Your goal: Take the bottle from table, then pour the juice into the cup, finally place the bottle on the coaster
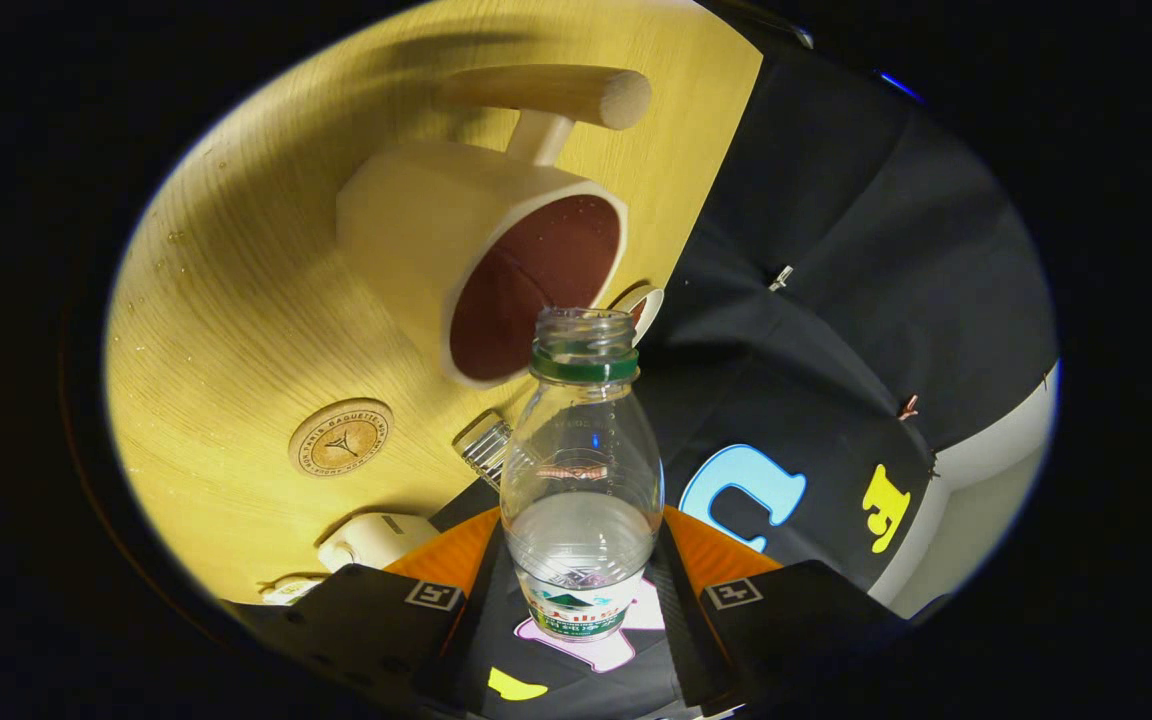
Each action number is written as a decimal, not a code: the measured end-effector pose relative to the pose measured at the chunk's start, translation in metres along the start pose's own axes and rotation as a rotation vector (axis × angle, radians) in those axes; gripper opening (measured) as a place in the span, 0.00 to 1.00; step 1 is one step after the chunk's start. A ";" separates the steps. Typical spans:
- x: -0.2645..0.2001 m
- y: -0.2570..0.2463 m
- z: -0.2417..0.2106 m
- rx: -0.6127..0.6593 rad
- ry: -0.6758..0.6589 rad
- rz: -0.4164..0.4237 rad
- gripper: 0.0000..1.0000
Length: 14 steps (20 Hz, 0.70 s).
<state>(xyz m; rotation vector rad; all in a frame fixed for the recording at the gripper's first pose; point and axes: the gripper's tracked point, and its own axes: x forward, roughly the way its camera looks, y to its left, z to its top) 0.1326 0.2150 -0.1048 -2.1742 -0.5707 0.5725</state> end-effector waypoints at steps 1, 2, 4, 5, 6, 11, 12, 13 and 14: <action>-0.001 0.000 0.000 -0.008 -0.005 -0.001 0.73; 0.000 -0.001 0.002 -0.014 -0.011 -0.001 0.73; -0.001 -0.001 0.006 -0.021 -0.019 -0.003 0.73; -0.002 -0.001 0.006 -0.023 -0.022 -0.003 0.73; -0.001 -0.001 0.007 -0.024 -0.023 -0.002 0.73; -0.003 0.005 0.003 -0.021 -0.012 0.014 0.73; -0.003 0.006 0.001 -0.019 -0.007 0.018 0.73; -0.004 0.008 -0.001 -0.016 -0.003 0.019 0.73; -0.004 0.007 -0.003 -0.013 0.001 0.021 0.73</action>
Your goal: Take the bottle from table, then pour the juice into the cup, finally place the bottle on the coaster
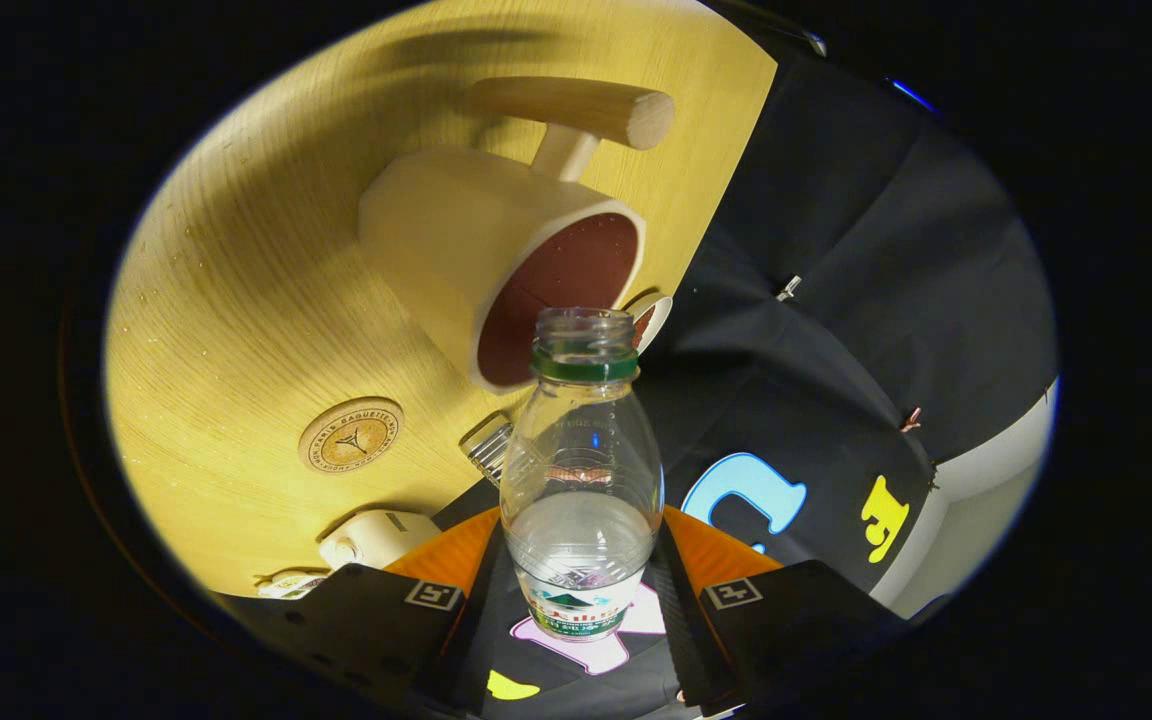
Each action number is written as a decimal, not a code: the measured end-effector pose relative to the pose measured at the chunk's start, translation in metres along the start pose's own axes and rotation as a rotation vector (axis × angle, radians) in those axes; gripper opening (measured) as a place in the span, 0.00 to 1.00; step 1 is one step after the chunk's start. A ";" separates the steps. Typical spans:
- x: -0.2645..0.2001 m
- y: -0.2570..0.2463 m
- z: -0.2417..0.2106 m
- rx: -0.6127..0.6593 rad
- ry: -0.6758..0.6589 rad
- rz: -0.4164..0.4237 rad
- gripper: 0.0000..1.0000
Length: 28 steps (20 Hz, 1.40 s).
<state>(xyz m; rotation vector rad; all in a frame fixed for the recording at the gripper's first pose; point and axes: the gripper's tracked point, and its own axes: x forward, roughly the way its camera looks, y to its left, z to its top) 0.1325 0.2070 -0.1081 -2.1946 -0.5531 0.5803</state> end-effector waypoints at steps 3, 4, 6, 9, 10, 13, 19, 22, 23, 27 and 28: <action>-0.001 0.003 -0.009 0.039 0.027 0.011 0.73; -0.001 0.003 -0.013 0.067 0.042 0.015 0.73; -0.002 0.001 -0.018 0.127 0.068 0.025 0.73; -0.008 -0.007 -0.027 0.205 0.095 0.024 0.73; -0.011 -0.008 -0.032 0.245 0.110 0.029 0.73; -0.020 -0.017 -0.050 0.396 0.164 0.042 0.73; -0.039 -0.032 -0.087 0.789 0.277 0.078 0.73; -0.046 -0.029 -0.101 0.966 0.318 0.096 0.73; -0.049 -0.029 -0.105 1.021 0.332 0.101 0.73; -0.051 -0.020 -0.105 1.319 0.346 0.146 0.73; -0.050 -0.015 -0.104 1.400 0.351 0.165 0.73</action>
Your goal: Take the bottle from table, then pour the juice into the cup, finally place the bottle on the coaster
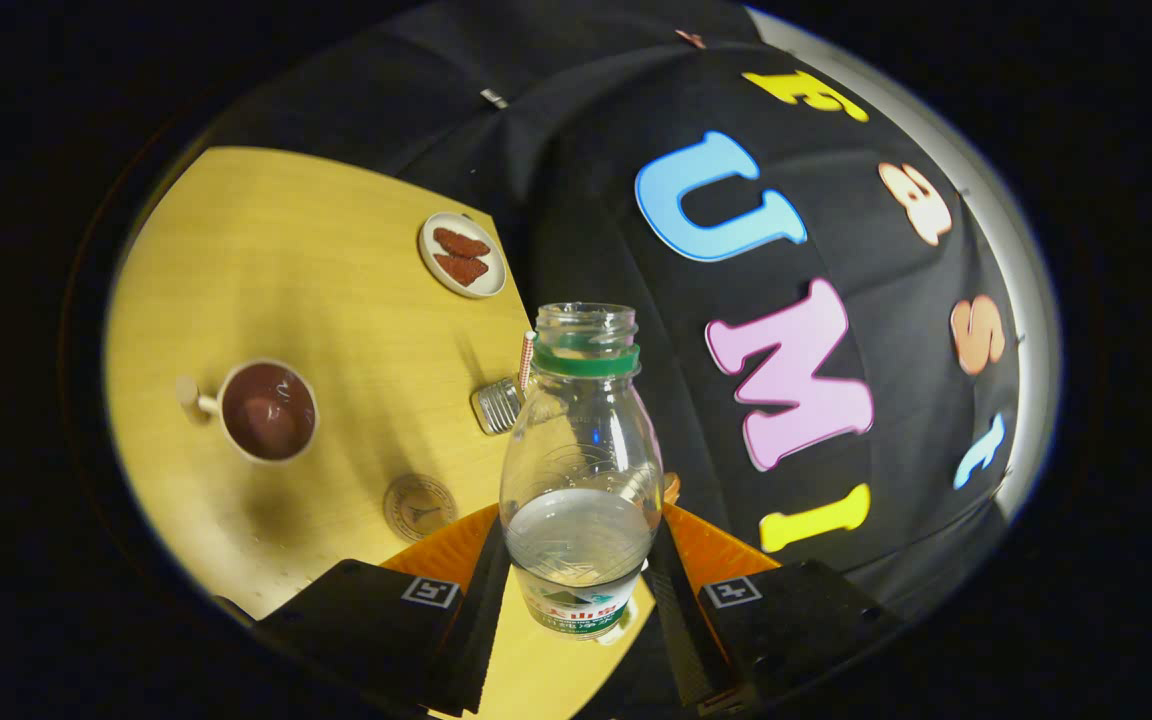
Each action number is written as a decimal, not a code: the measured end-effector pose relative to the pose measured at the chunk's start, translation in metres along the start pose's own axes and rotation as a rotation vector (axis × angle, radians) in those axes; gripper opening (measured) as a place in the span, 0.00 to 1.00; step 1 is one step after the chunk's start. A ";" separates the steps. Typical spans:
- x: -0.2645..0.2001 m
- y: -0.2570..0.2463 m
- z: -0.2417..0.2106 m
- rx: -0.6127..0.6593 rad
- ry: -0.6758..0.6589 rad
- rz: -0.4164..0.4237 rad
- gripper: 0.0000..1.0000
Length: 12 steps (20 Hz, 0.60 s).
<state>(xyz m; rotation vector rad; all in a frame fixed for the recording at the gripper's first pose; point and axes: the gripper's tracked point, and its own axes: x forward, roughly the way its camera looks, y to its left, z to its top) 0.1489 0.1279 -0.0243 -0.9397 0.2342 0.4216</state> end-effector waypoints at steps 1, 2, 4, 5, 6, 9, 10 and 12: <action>0.002 0.002 -0.003 0.077 0.011 0.020 0.73; 0.004 0.002 -0.005 0.145 0.024 0.030 0.73; 0.007 0.007 -0.005 0.293 0.034 0.067 0.74; 0.010 0.008 -0.002 0.364 0.031 0.085 0.74; 0.012 0.006 0.000 0.426 0.020 0.094 0.74; 0.017 -0.002 0.007 0.588 -0.038 0.109 0.74; 0.023 -0.007 0.010 0.633 -0.068 0.108 0.74; 0.034 -0.012 0.013 0.684 -0.131 0.107 0.74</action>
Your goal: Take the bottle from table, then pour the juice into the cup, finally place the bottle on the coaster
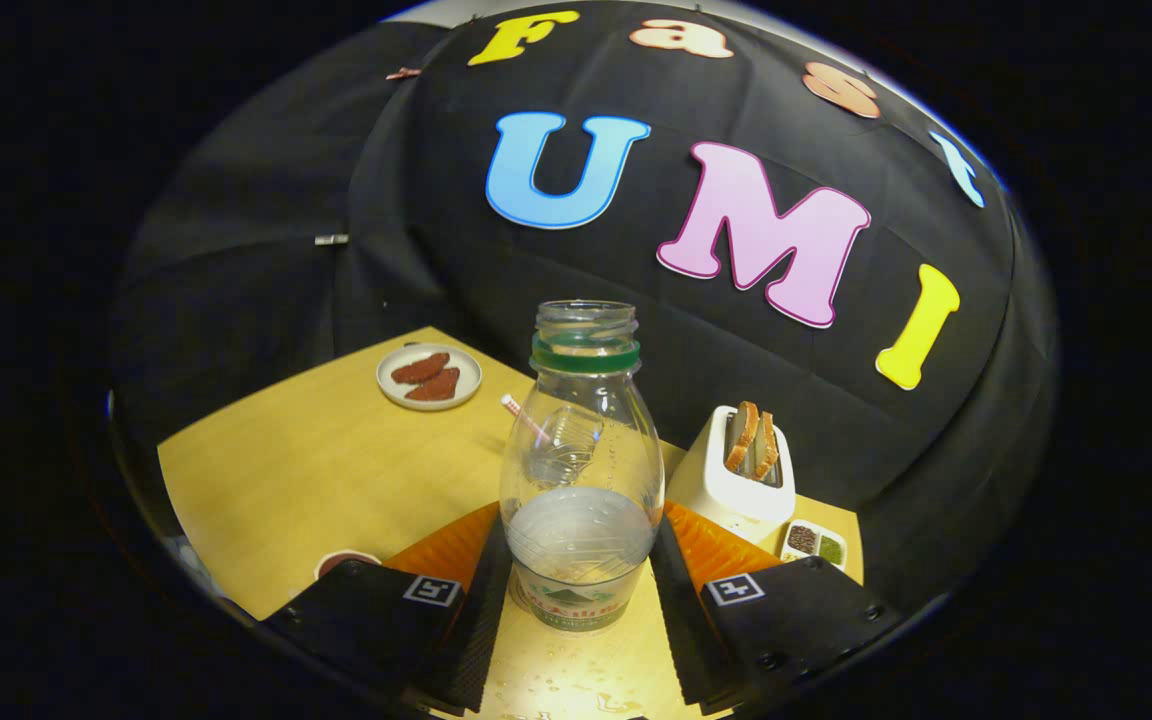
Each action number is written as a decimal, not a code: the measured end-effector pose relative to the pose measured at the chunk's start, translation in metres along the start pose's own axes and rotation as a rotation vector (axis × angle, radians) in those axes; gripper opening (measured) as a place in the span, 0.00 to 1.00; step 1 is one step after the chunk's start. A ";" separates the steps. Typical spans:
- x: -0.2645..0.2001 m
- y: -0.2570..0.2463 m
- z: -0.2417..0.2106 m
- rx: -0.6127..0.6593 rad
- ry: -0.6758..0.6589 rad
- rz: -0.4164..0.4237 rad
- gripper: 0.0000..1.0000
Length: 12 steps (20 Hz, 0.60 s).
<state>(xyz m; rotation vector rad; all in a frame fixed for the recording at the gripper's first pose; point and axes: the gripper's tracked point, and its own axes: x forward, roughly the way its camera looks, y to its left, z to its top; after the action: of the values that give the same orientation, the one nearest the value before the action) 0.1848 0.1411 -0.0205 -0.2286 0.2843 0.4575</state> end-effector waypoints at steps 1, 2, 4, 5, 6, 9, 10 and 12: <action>0.006 -0.003 0.001 0.007 -0.027 0.003 0.73; 0.011 -0.002 0.001 0.017 -0.050 0.015 0.74; 0.023 0.002 -0.007 0.055 -0.090 0.041 0.73; 0.030 0.003 -0.013 0.079 -0.106 0.051 0.73; 0.036 0.003 -0.022 0.098 -0.114 0.058 0.74; 0.054 -0.001 -0.057 0.160 -0.098 0.056 0.73; 0.059 -0.003 -0.068 0.180 -0.091 0.055 0.74; 0.065 -0.007 -0.087 0.215 -0.082 0.051 0.74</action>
<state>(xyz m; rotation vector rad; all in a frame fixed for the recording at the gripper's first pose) 0.2255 0.1366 -0.1212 0.0075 0.2572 0.4815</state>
